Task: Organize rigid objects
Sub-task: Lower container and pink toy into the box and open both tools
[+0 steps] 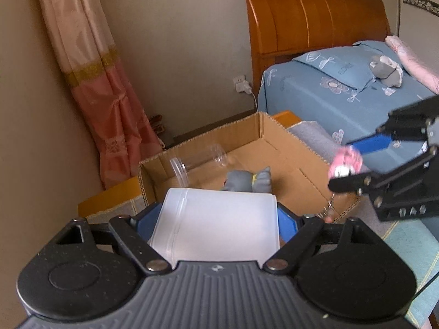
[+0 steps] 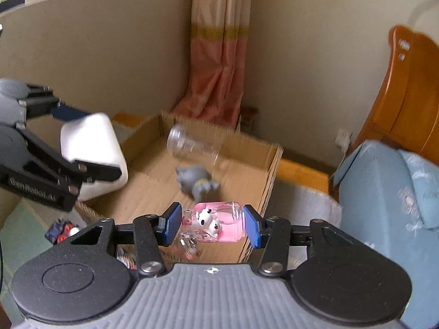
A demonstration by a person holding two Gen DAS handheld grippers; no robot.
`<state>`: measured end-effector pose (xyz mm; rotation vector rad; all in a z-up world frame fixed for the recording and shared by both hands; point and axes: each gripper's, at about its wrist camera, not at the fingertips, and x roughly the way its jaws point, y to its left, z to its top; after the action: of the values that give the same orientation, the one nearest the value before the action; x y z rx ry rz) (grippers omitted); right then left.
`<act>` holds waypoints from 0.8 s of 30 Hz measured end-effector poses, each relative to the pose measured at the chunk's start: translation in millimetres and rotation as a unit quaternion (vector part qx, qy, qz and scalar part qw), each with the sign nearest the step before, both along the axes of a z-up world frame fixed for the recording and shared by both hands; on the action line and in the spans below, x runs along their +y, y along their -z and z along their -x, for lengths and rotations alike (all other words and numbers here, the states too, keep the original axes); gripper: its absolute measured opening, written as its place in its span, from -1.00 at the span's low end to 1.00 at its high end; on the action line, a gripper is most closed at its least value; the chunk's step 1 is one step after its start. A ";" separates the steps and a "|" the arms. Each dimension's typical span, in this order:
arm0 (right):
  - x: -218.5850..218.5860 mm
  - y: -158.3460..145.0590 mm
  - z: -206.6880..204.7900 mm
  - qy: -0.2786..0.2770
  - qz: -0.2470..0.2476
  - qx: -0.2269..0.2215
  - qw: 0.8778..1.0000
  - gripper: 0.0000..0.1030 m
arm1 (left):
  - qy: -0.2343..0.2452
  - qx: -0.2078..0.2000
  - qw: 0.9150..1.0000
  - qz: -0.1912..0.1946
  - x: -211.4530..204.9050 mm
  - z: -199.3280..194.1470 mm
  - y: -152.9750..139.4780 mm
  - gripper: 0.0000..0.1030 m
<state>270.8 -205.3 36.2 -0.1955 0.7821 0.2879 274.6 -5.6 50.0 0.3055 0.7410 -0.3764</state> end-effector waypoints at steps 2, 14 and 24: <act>-1.1 3.2 3.9 0.002 -0.003 -0.005 1.000 0.55 | -0.002 0.004 1.000 0.000 0.0 -2.1 2.7 0.64; 3.9 -3.5 46.9 -0.004 0.001 -0.022 1.000 1.00 | -0.014 -0.002 1.000 0.002 -3.0 -3.4 8.1 0.90; 4.4 8.8 82.1 0.026 -0.007 -0.018 0.999 1.00 | -0.034 0.008 0.999 0.008 9.7 25.0 13.1 0.90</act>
<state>188.7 -200.9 27.4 -0.1662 0.7488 0.2395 249.5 4.0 36.9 0.2625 0.7621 -0.3209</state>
